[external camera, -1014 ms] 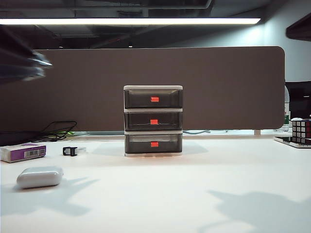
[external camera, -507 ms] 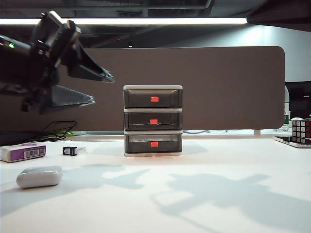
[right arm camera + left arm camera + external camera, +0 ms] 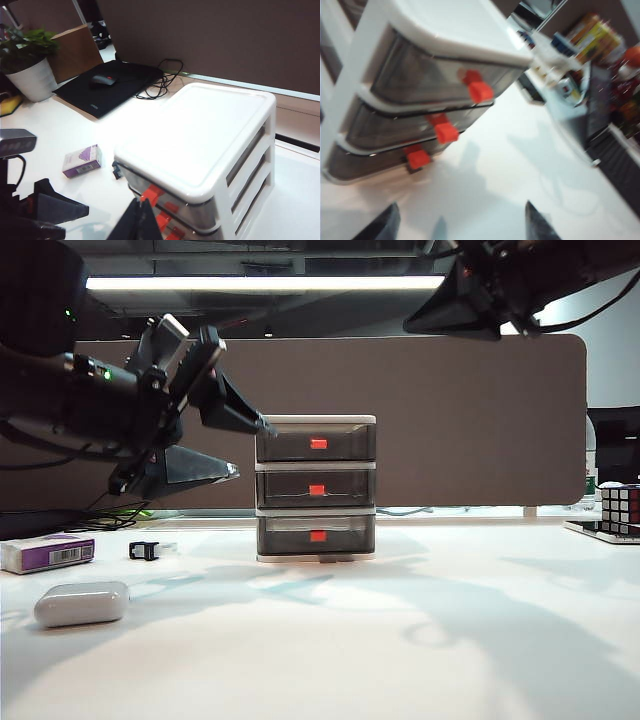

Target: Open the second layer of the drawer on the table, pick up the earphone case on the table and put it in, and finally close the drawer.

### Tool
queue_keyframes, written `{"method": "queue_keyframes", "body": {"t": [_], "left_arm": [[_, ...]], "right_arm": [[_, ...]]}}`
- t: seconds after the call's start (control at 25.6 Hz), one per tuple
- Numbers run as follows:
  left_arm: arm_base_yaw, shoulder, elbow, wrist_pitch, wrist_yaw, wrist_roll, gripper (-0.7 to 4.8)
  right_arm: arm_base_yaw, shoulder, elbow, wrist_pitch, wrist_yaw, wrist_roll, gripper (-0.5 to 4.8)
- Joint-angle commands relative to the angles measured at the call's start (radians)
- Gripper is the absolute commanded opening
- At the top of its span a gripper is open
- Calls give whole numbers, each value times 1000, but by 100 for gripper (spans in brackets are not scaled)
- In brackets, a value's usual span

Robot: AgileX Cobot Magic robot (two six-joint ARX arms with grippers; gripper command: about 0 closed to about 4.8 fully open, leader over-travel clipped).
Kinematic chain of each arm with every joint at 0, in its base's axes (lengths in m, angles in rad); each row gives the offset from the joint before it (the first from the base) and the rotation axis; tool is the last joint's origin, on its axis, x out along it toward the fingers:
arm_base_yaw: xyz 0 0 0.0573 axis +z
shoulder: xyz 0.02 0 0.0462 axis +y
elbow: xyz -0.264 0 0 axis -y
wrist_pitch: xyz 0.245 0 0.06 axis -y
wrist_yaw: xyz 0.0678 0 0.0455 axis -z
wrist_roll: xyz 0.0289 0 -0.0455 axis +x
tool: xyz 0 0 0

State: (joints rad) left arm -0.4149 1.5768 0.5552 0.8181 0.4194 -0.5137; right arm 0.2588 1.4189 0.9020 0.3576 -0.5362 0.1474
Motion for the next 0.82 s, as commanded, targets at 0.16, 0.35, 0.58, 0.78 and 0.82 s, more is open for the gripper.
{"method": "queue_keyframes", "body": {"t": [0.16,0.35,0.58,0.78,0.82], "left_arm": [[-76,13,11,14,-94,240,312],[-172,39,18,16,-257,305,313],[-270,105,46,45,-449,339,313],[-309,214,106,61,-536,294,313],[-309,233,109,70,-588,285,312]], "right_arm": [[21,164,180,13,-25,-2,-5],[57,263,287,11,-28,-1,-5],[102,364,414,-48,-43,-3,-5],[124,430,482,-96,-42,-6,-5],[124,436,482,-100,-42,-21,-5]]}}
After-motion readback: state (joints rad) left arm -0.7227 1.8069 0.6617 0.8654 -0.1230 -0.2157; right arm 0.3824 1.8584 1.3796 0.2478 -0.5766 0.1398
